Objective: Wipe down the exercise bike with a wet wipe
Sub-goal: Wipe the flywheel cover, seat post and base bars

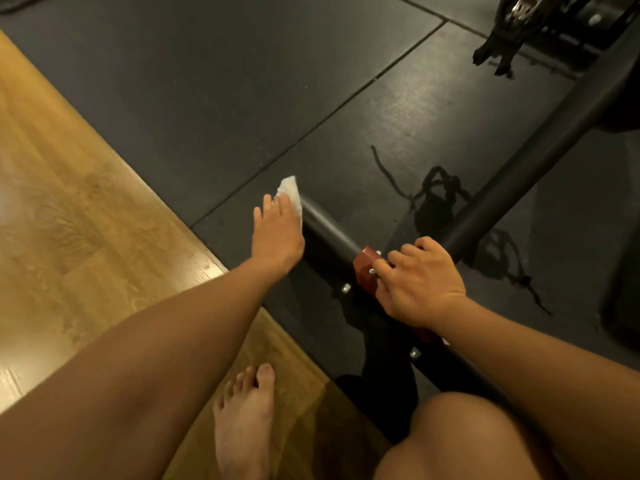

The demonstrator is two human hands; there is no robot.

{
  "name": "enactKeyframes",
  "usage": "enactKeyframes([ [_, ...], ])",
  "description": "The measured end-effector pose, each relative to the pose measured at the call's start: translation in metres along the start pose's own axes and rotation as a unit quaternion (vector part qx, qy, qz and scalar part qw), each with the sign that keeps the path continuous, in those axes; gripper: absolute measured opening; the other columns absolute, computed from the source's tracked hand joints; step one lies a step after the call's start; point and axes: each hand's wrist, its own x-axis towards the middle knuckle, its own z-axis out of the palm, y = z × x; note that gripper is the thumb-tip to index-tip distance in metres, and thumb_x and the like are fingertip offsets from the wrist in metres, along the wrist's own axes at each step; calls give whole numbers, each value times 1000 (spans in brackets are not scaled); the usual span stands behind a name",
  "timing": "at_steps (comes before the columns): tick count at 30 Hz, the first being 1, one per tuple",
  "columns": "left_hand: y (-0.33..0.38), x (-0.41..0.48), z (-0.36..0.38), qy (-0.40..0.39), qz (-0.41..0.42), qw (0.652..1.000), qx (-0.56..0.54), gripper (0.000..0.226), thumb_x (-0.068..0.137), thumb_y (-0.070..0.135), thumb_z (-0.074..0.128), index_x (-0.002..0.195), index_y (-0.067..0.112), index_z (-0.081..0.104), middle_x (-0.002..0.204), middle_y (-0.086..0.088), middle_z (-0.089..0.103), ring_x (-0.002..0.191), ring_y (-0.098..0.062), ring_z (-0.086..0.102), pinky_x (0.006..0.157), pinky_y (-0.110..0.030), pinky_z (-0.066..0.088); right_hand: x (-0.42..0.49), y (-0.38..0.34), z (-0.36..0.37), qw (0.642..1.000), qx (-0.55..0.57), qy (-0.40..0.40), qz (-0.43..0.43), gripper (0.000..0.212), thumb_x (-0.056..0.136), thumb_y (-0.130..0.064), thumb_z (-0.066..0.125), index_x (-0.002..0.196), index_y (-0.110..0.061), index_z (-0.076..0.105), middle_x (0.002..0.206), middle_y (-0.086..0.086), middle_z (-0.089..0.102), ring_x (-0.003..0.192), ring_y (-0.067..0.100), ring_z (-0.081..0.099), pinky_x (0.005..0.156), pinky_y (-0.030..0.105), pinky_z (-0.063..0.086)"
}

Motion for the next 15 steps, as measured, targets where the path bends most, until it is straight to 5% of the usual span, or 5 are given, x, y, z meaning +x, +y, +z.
enactKeyframes([
  [3,25,-43,29,25,133,991,-4,60,100,23,32,154,2,18,162,-22,17,151,-38,8,121,-52,4,-1,-1,1,1000,-9,7,6,34,92,-43,36,97,-24,65,89,0,68,82,24,60,80,38,36],
  [8,47,-66,40,0,232,972,-35,67,91,27,24,152,2,28,160,-19,24,150,-35,18,121,-54,16,2,-3,8,999,-27,19,16,32,89,-41,42,90,-21,66,80,1,68,75,25,61,78,39,38],
  [12,21,-22,18,-8,13,996,-93,69,103,38,29,157,5,2,165,-18,-2,152,-31,-5,123,-46,2,1,-1,8,999,-37,11,9,36,90,-45,39,95,-23,67,83,0,68,78,24,61,79,38,38],
  [15,51,-4,2,-42,-186,942,-277,79,101,31,43,155,0,-5,163,-20,-11,152,-33,-6,124,-40,7,2,-2,7,999,-41,9,8,35,88,-45,41,94,-22,67,82,0,68,77,25,61,78,38,38],
])
